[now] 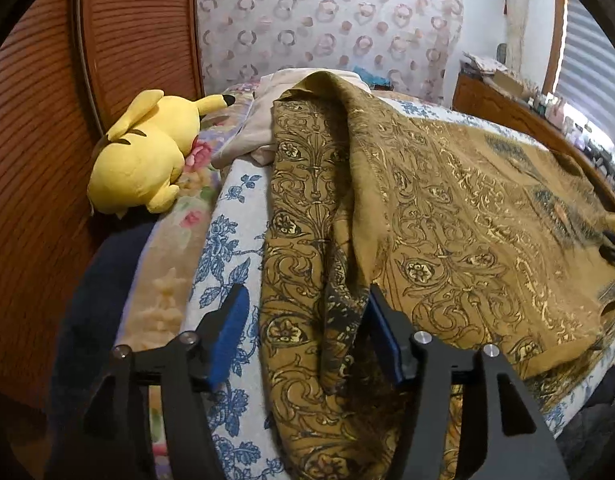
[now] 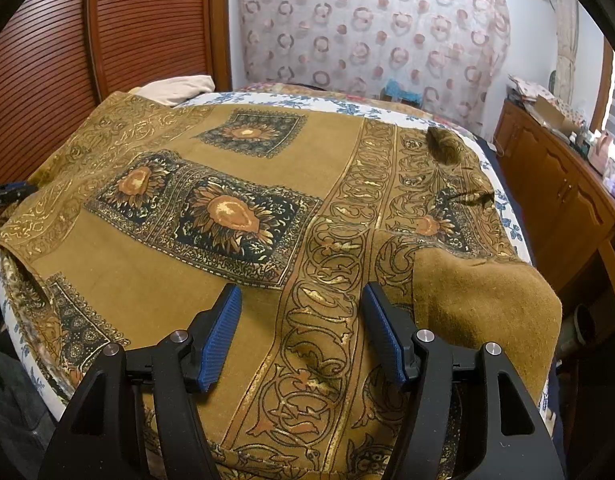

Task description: Fold small clothes

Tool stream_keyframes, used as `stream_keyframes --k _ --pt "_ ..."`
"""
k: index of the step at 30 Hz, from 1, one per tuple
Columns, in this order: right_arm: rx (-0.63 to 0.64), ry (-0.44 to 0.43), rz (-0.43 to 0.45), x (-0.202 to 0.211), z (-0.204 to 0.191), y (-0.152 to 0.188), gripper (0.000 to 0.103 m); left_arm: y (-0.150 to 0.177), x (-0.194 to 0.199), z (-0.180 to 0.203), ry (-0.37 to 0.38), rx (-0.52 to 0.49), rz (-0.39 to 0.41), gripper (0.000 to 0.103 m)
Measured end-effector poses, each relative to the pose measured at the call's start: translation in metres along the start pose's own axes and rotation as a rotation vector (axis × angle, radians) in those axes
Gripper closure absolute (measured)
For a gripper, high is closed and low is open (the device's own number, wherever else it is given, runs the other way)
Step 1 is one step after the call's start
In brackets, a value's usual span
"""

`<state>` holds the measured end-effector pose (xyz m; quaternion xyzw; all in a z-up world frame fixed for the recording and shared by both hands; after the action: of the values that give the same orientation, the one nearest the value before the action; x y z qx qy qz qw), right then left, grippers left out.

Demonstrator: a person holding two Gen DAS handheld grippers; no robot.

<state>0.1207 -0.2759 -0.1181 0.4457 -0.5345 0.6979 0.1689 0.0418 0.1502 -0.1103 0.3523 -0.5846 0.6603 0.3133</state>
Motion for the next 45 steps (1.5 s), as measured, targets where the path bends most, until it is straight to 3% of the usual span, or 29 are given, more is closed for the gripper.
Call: stream_keyframes --k 3,7,10,15,23,32,38,45 --pt "0.000 0.000 0.000 0.000 0.000 0.000 0.039 0.000 0.001 -0.004 0.024 0.016 0.003 0.045" --pt "0.000 0.000 0.001 0.000 0.000 0.000 0.039 0.001 0.004 -0.006 0.112 0.035 0.006 0.085" --pt "0.000 0.000 0.001 0.000 0.000 0.000 0.039 -0.001 0.004 -0.006 0.178 0.055 -0.007 0.099" --pt "0.000 0.000 0.001 0.000 0.000 0.001 0.039 -0.012 0.028 0.010 0.249 0.033 0.044 0.101" --pt "-0.003 -0.009 0.004 0.000 -0.001 0.001 0.038 -0.066 0.069 0.095 0.399 -0.152 0.122 0.102" --pt "-0.082 -0.070 0.033 0.021 0.023 0.007 0.039 -0.121 0.083 0.228 0.525 -0.416 0.121 0.102" --pt "-0.132 -0.036 0.079 0.049 0.054 0.023 0.039 -0.142 0.090 0.296 0.580 -0.526 0.111 0.102" --pt "-0.182 0.019 0.118 0.077 0.084 0.044 0.039 -0.140 0.094 0.365 0.620 -0.634 0.069 0.102"
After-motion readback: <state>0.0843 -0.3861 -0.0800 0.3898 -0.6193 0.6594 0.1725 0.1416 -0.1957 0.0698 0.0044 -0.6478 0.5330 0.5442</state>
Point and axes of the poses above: each gripper's, at about its wrist camera, not at the fingertips, and x roughly against the way its jaws point, z to its right, y to its underside, the point moved 1 cm from there along -x, roughly the way its jaws point, and after that the axes turned 10 degrees about -z, right-handed, at the moved point
